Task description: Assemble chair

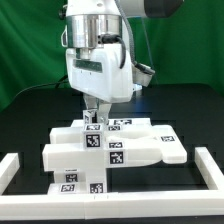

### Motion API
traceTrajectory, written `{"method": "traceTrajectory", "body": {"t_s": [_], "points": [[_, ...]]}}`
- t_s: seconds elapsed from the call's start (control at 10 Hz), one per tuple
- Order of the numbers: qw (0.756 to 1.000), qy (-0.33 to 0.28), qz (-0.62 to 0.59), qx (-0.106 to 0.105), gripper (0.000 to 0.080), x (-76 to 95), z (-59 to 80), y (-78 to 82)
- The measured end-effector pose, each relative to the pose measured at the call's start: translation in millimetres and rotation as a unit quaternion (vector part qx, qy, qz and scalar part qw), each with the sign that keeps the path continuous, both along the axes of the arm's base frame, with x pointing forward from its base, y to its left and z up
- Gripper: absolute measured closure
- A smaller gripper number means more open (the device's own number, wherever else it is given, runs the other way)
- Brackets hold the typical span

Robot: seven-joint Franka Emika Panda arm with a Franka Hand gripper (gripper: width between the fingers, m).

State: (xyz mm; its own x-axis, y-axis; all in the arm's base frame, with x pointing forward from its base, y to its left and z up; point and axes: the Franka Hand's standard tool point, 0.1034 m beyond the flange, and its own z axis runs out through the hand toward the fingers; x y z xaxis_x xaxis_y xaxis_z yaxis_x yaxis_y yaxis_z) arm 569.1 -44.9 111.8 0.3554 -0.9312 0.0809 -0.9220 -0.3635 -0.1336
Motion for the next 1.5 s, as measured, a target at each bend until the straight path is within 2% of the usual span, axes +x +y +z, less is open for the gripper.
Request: {"method": "traceTrajectory", "body": {"t_s": [0.1, 0.2, 0.3, 0.4, 0.5, 0.6, 0.7, 1.0, 1.1, 1.2, 1.3, 1.4, 1.5], "points": [[1.0, 0.0, 0.003, 0.0, 0.0517, 0.2, 0.1, 0.7], [1.0, 0.0, 0.02, -0.002, 0.0424, 0.0, -0.2, 0.8], [0.998, 0.004, 0.059, -0.008, 0.0424, -0.1, 0.0, -0.6], [0.985, 0.016, 0.173, -0.017, 0.0232, 0.5, 1.7, -5.4], [0.967, 0.026, 0.254, -0.018, 0.0232, 0.2, 2.5, -6.7], [0.954, 0.026, 0.299, -0.025, 0.0168, -2.0, 1.4, -6.3], [0.944, 0.023, 0.326, -0.034, 0.0153, -7.5, -0.4, -7.0], [0.912, 0.027, 0.406, -0.047, 0.015, -8.4, -1.5, -8.5], [0.864, 0.038, 0.5, -0.05, 0.015, -8.2, -2.5, -2.0], [0.859, 0.037, 0.508, -0.049, 0.015, -7.5, -3.6, 1.4], [0.869, 0.037, 0.49, -0.049, 0.0172, -7.5, -3.5, -0.4], [0.87, 0.037, 0.49, -0.049, 0.0335, -7.5, -3.5, -0.5], [0.891, 0.037, 0.45, -0.043, 0.0335, -7.5, -3.7, 0.0]]}}
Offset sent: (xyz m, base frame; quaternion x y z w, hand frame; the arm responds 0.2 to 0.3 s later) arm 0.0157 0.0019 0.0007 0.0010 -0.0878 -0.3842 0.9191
